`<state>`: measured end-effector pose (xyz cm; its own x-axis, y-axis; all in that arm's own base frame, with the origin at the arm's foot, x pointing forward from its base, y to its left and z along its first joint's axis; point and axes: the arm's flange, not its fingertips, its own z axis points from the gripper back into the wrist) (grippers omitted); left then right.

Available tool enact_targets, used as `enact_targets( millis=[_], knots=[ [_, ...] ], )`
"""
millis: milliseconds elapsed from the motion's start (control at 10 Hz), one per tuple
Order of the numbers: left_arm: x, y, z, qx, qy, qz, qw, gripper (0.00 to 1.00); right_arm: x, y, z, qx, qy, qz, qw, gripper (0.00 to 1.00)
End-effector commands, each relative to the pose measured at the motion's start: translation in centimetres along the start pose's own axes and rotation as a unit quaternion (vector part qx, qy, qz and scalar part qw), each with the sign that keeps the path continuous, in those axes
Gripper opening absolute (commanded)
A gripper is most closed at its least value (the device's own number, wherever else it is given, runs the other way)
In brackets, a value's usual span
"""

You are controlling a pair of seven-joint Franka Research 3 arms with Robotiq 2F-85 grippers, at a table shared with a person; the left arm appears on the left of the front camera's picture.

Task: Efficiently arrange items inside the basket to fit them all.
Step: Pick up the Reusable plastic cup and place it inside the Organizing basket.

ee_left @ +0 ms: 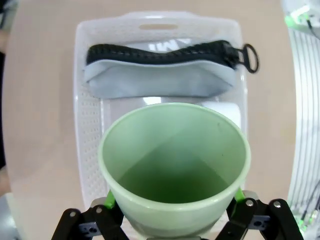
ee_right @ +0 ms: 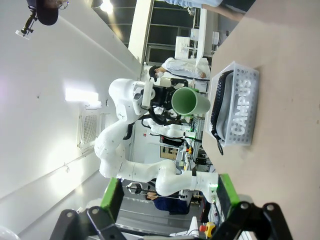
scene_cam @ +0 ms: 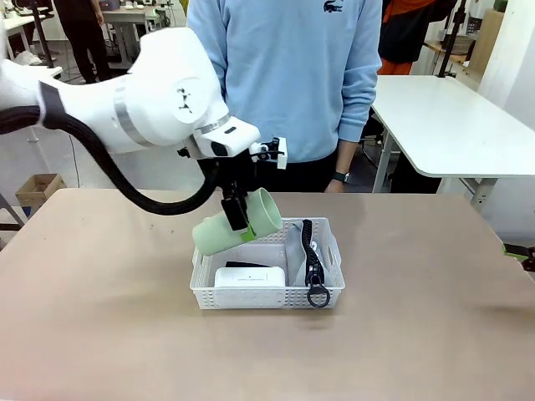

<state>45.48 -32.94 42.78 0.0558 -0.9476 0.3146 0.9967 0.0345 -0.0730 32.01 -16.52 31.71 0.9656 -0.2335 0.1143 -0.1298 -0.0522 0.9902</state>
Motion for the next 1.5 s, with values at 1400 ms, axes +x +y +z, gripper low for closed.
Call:
enact_targets(
  millis=[1400],
  knots=[
    [5.1, 4.3, -8.2, 0.054, 0.169, 0.039, 0.983, 0.91, -0.2, 0.4, -0.1, 0.004, 0.000, 0.002, 1.000, 1.00]
  ],
)
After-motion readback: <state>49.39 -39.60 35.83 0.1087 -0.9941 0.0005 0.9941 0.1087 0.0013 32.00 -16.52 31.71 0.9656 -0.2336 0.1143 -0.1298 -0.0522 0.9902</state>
